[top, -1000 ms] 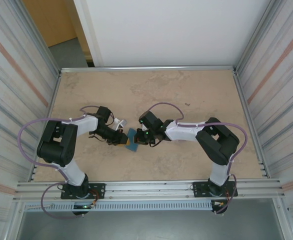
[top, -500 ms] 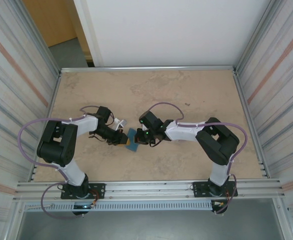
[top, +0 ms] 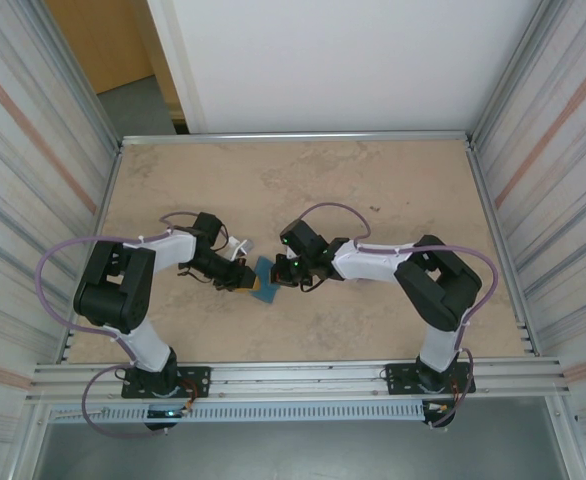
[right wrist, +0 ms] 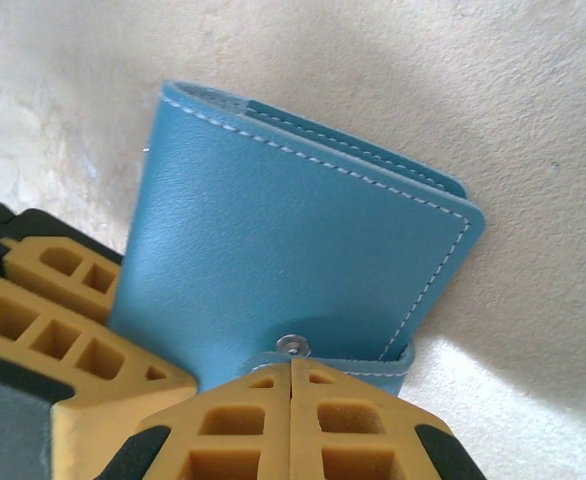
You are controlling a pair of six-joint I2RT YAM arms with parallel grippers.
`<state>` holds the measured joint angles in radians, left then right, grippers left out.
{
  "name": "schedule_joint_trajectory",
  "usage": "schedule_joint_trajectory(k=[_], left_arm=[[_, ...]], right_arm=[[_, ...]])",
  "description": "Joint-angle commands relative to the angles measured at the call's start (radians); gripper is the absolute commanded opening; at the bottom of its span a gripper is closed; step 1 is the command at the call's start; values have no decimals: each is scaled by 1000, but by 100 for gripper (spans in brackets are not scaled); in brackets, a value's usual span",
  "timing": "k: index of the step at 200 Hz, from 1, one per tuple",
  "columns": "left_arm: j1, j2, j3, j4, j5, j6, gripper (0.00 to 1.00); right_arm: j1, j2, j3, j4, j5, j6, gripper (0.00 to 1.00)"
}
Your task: Put the credit cards into the card holder
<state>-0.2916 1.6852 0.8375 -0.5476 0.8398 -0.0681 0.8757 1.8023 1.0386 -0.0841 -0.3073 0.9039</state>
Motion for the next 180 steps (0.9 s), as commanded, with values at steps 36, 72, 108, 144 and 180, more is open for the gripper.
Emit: schedule_joint_trajectory(k=[36, 72, 108, 144, 180], left_arm=[[1, -47, -72, 46, -2, -85, 0], [1, -69, -89, 68, 2, -81, 0], [0, -79, -99, 75, 16, -84, 0], [1, -84, -102, 78, 21, -91, 0], [-1, -84, -103, 78, 27, -92, 0]], right_arm=[[24, -51, 6, -19, 4, -11, 0], [19, -4, 22, -10, -5, -7, 0], [16, 17, 38, -8, -13, -6, 0], [14, 29, 39, -11, -9, -7, 0], [11, 40, 41, -13, -2, -5, 0]])
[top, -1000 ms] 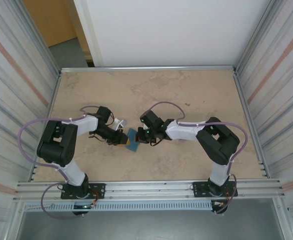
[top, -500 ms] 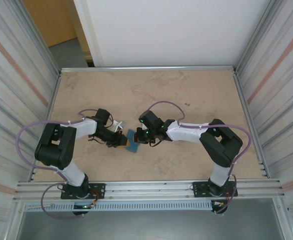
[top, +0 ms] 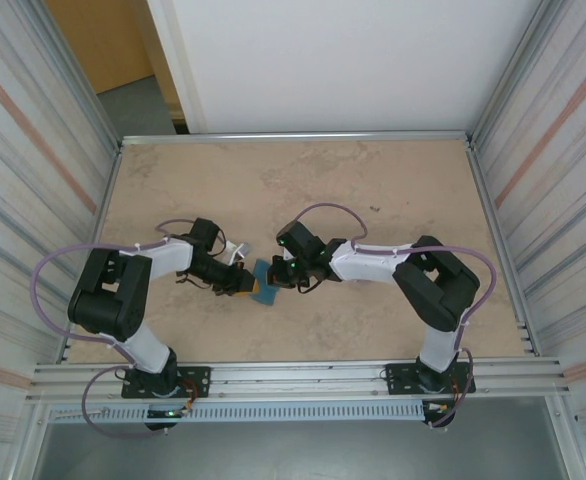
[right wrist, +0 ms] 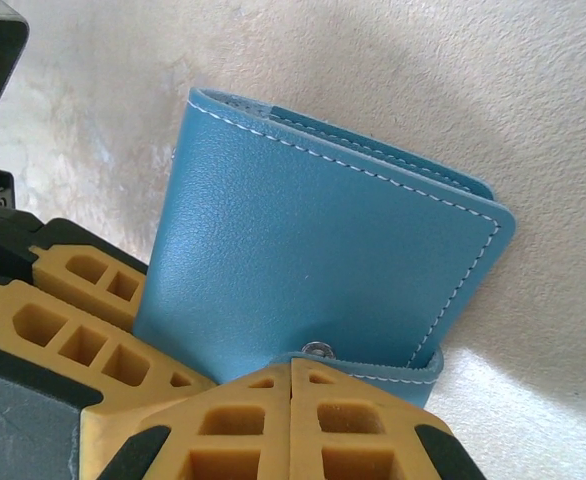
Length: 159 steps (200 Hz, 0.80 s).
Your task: Put the credit cards into the card holder
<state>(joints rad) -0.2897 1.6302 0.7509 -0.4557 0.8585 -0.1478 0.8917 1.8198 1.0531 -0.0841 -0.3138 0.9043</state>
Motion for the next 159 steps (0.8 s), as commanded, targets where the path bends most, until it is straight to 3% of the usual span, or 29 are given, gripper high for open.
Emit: schedule_joint_trajectory(k=[1, 69, 109, 129, 159], left_arm=[[-3, -29, -16, -14, 8, -11, 0], [-3, -24, -8, -19, 10, -6, 0], [-3, -21, 4, -39, -7, 25, 0], [-2, -14, 11, -51, -6, 35, 0], [-2, -5, 29, -64, 7, 22, 0]], right_arm=[[-4, 22, 26, -13, 6, -5, 0], [-22, -10, 30, -54, 12, -69, 1], [-26, -140, 55, -236, 136, -443, 41], [-34, -134, 34, -240, 109, -590, 47], [-8, -140, -77, -42, 63, -780, 45]])
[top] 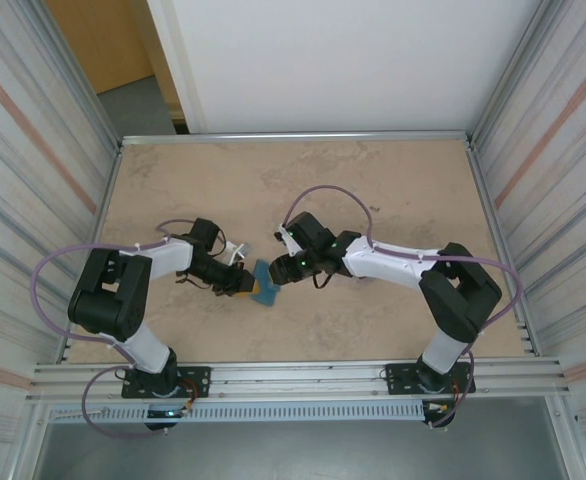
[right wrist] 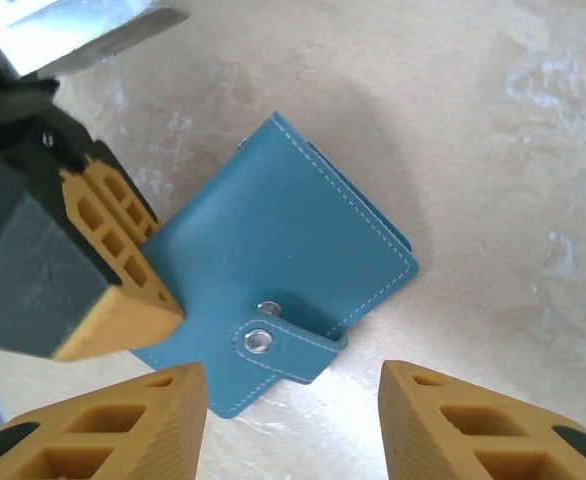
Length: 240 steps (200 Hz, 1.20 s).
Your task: Put the credit cards into the card holder
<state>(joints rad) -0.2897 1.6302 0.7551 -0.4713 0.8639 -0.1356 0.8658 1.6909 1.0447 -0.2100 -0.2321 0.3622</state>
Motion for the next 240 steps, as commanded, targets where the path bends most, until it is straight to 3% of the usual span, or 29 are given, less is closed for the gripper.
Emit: schedule_joint_trajectory(k=[1, 66, 240], left_arm=[[-2, -6, 24, -48, 1, 10, 0], [-3, -6, 20, -46, 2, 9, 0], [-3, 4, 24, -50, 4, 14, 0]], right_arm=[[18, -10, -70, 87, -19, -240, 45], [26, 26, -35, 105, -36, -236, 29], [20, 134, 16, 124, -49, -201, 14]])
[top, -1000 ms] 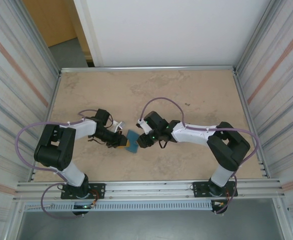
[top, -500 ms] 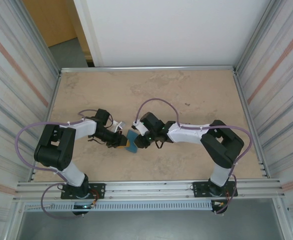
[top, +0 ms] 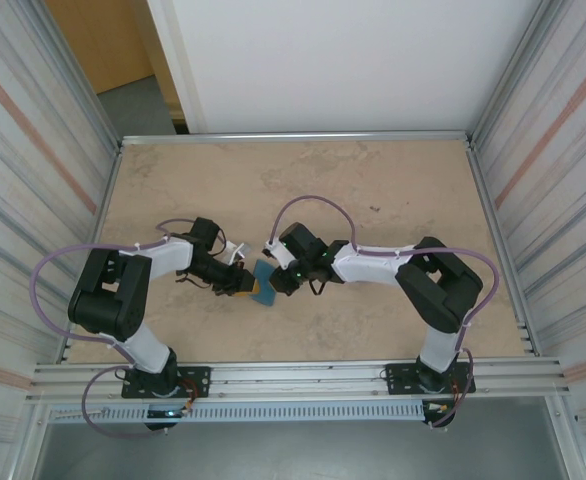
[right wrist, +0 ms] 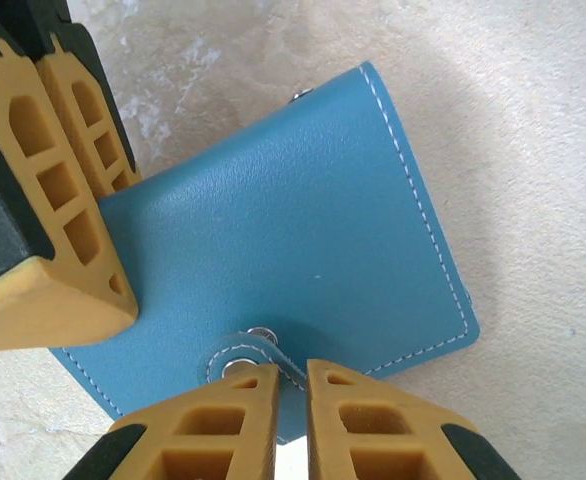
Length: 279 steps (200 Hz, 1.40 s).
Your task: Put the credit cards into the card holder
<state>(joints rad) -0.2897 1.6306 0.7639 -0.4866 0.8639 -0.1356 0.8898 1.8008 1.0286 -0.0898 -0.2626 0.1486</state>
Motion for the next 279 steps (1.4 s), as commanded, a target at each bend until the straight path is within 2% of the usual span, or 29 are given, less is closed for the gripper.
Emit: schedule_joint_trajectory(k=[1, 89, 192, 279], left_arm=[[-3, 3, 15, -35, 4, 14, 0], [-2, 3, 15, -36, 7, 14, 0], [-2, 8, 18, -37, 7, 17, 0], [0, 9, 17, -39, 7, 18, 0]], right_arm=[[-4, 25, 33, 4, -18, 14, 14], [4, 54, 59, -25, 14, 20, 11], [-7, -93, 5, -21, -75, 76, 13], [-6, 23, 54, -31, -89, 92, 7]])
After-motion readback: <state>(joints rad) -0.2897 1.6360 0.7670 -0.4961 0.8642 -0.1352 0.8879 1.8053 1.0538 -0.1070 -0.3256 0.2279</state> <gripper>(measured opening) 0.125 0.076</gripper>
